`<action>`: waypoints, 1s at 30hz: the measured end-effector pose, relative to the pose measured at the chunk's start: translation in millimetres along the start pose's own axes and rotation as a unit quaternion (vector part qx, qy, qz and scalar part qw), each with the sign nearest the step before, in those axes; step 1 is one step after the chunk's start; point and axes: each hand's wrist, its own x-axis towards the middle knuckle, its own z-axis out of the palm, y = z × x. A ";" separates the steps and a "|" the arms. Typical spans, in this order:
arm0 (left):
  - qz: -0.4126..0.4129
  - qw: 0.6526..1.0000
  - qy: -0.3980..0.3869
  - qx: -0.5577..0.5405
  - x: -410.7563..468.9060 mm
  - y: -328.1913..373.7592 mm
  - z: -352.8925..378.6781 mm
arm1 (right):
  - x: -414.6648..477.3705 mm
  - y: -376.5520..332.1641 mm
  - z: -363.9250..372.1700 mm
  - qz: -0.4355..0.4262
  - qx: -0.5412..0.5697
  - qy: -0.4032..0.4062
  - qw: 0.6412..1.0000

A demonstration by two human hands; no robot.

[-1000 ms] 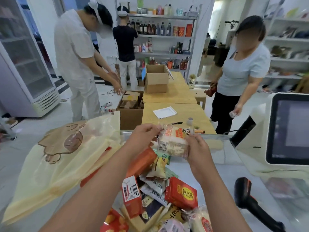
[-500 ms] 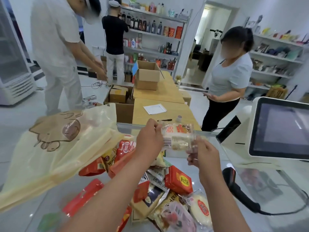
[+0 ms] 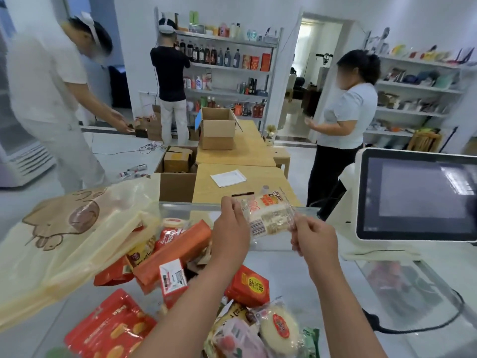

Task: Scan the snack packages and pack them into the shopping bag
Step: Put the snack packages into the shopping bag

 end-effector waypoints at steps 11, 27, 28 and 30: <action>-0.199 0.889 -0.355 -0.211 0.2 1.0 18.3 | 29.1 16.6 -59.4 -0.060 -0.011 -0.282 0.958; -0.304 0.850 -0.194 -0.385 -7.2 -16.6 67.1 | 4.5 57.9 -67.2 0.140 -0.005 -0.190 0.972; -0.308 0.846 -0.199 -0.387 -7.8 -17.1 70.1 | 4.4 59.2 -66.2 0.147 0.009 -0.174 0.974; -0.313 0.836 -0.200 -0.403 -9.5 -16.8 75.6 | 4.8 60.9 -63.7 0.152 0.030 -0.147 0.977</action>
